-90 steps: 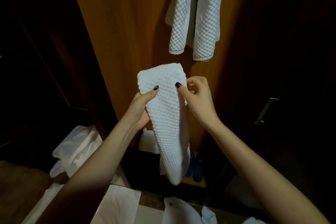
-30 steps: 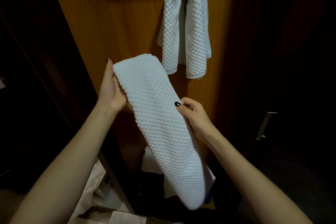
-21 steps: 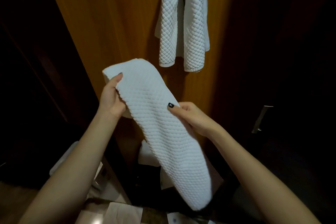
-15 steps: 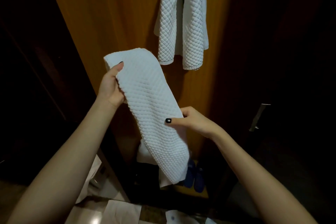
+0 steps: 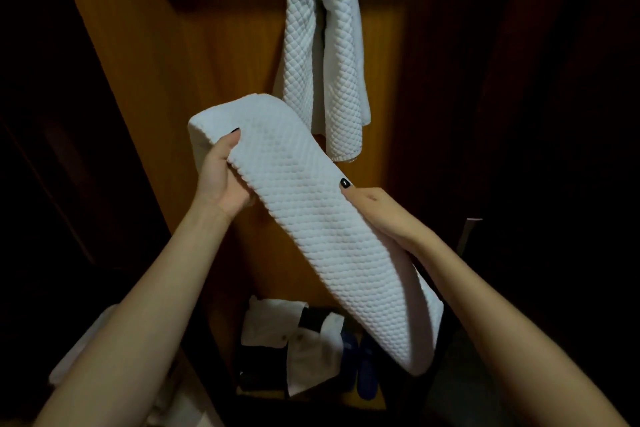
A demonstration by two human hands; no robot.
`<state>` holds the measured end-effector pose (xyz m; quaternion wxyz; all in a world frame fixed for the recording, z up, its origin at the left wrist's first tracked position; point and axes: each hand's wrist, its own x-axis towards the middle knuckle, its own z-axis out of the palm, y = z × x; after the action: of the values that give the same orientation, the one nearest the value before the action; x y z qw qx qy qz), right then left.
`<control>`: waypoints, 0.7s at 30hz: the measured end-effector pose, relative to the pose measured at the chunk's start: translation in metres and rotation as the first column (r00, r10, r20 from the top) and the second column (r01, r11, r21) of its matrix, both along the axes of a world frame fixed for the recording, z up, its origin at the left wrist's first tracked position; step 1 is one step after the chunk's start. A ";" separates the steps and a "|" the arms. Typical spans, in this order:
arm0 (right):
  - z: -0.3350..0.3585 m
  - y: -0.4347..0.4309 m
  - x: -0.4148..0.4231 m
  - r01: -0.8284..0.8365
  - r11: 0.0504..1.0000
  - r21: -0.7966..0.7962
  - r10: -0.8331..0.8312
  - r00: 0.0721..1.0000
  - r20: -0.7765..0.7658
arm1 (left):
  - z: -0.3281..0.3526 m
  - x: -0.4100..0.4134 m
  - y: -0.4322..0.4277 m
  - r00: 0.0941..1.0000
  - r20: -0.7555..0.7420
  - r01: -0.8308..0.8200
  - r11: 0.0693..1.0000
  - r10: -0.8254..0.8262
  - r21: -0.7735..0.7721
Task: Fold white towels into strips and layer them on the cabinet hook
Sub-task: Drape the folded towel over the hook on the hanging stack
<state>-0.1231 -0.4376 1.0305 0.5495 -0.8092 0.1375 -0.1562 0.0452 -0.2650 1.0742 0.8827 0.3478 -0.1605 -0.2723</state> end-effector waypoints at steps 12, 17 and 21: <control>0.111 -0.048 0.015 0.270 0.806 -0.526 -0.210 0.962 0.172 | 0.099 0.012 -0.016 0.999 0.044 -0.019 0.972 0.031 -0.236; 0.174 -0.057 0.023 0.356 0.756 -0.550 -0.169 0.917 0.361 | 0.134 0.027 -0.014 0.983 -0.059 -0.182 0.955 0.173 -0.235; 0.228 -0.071 0.032 0.340 0.801 -0.492 -0.097 0.886 0.454 | 0.166 0.044 -0.020 0.978 -0.025 -0.207 0.950 0.207 -0.234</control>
<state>-0.0909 -0.5083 1.2590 0.2826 -0.8611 0.0630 -0.4180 0.0893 -0.2855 1.2403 0.9413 0.2556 -0.1541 -0.1575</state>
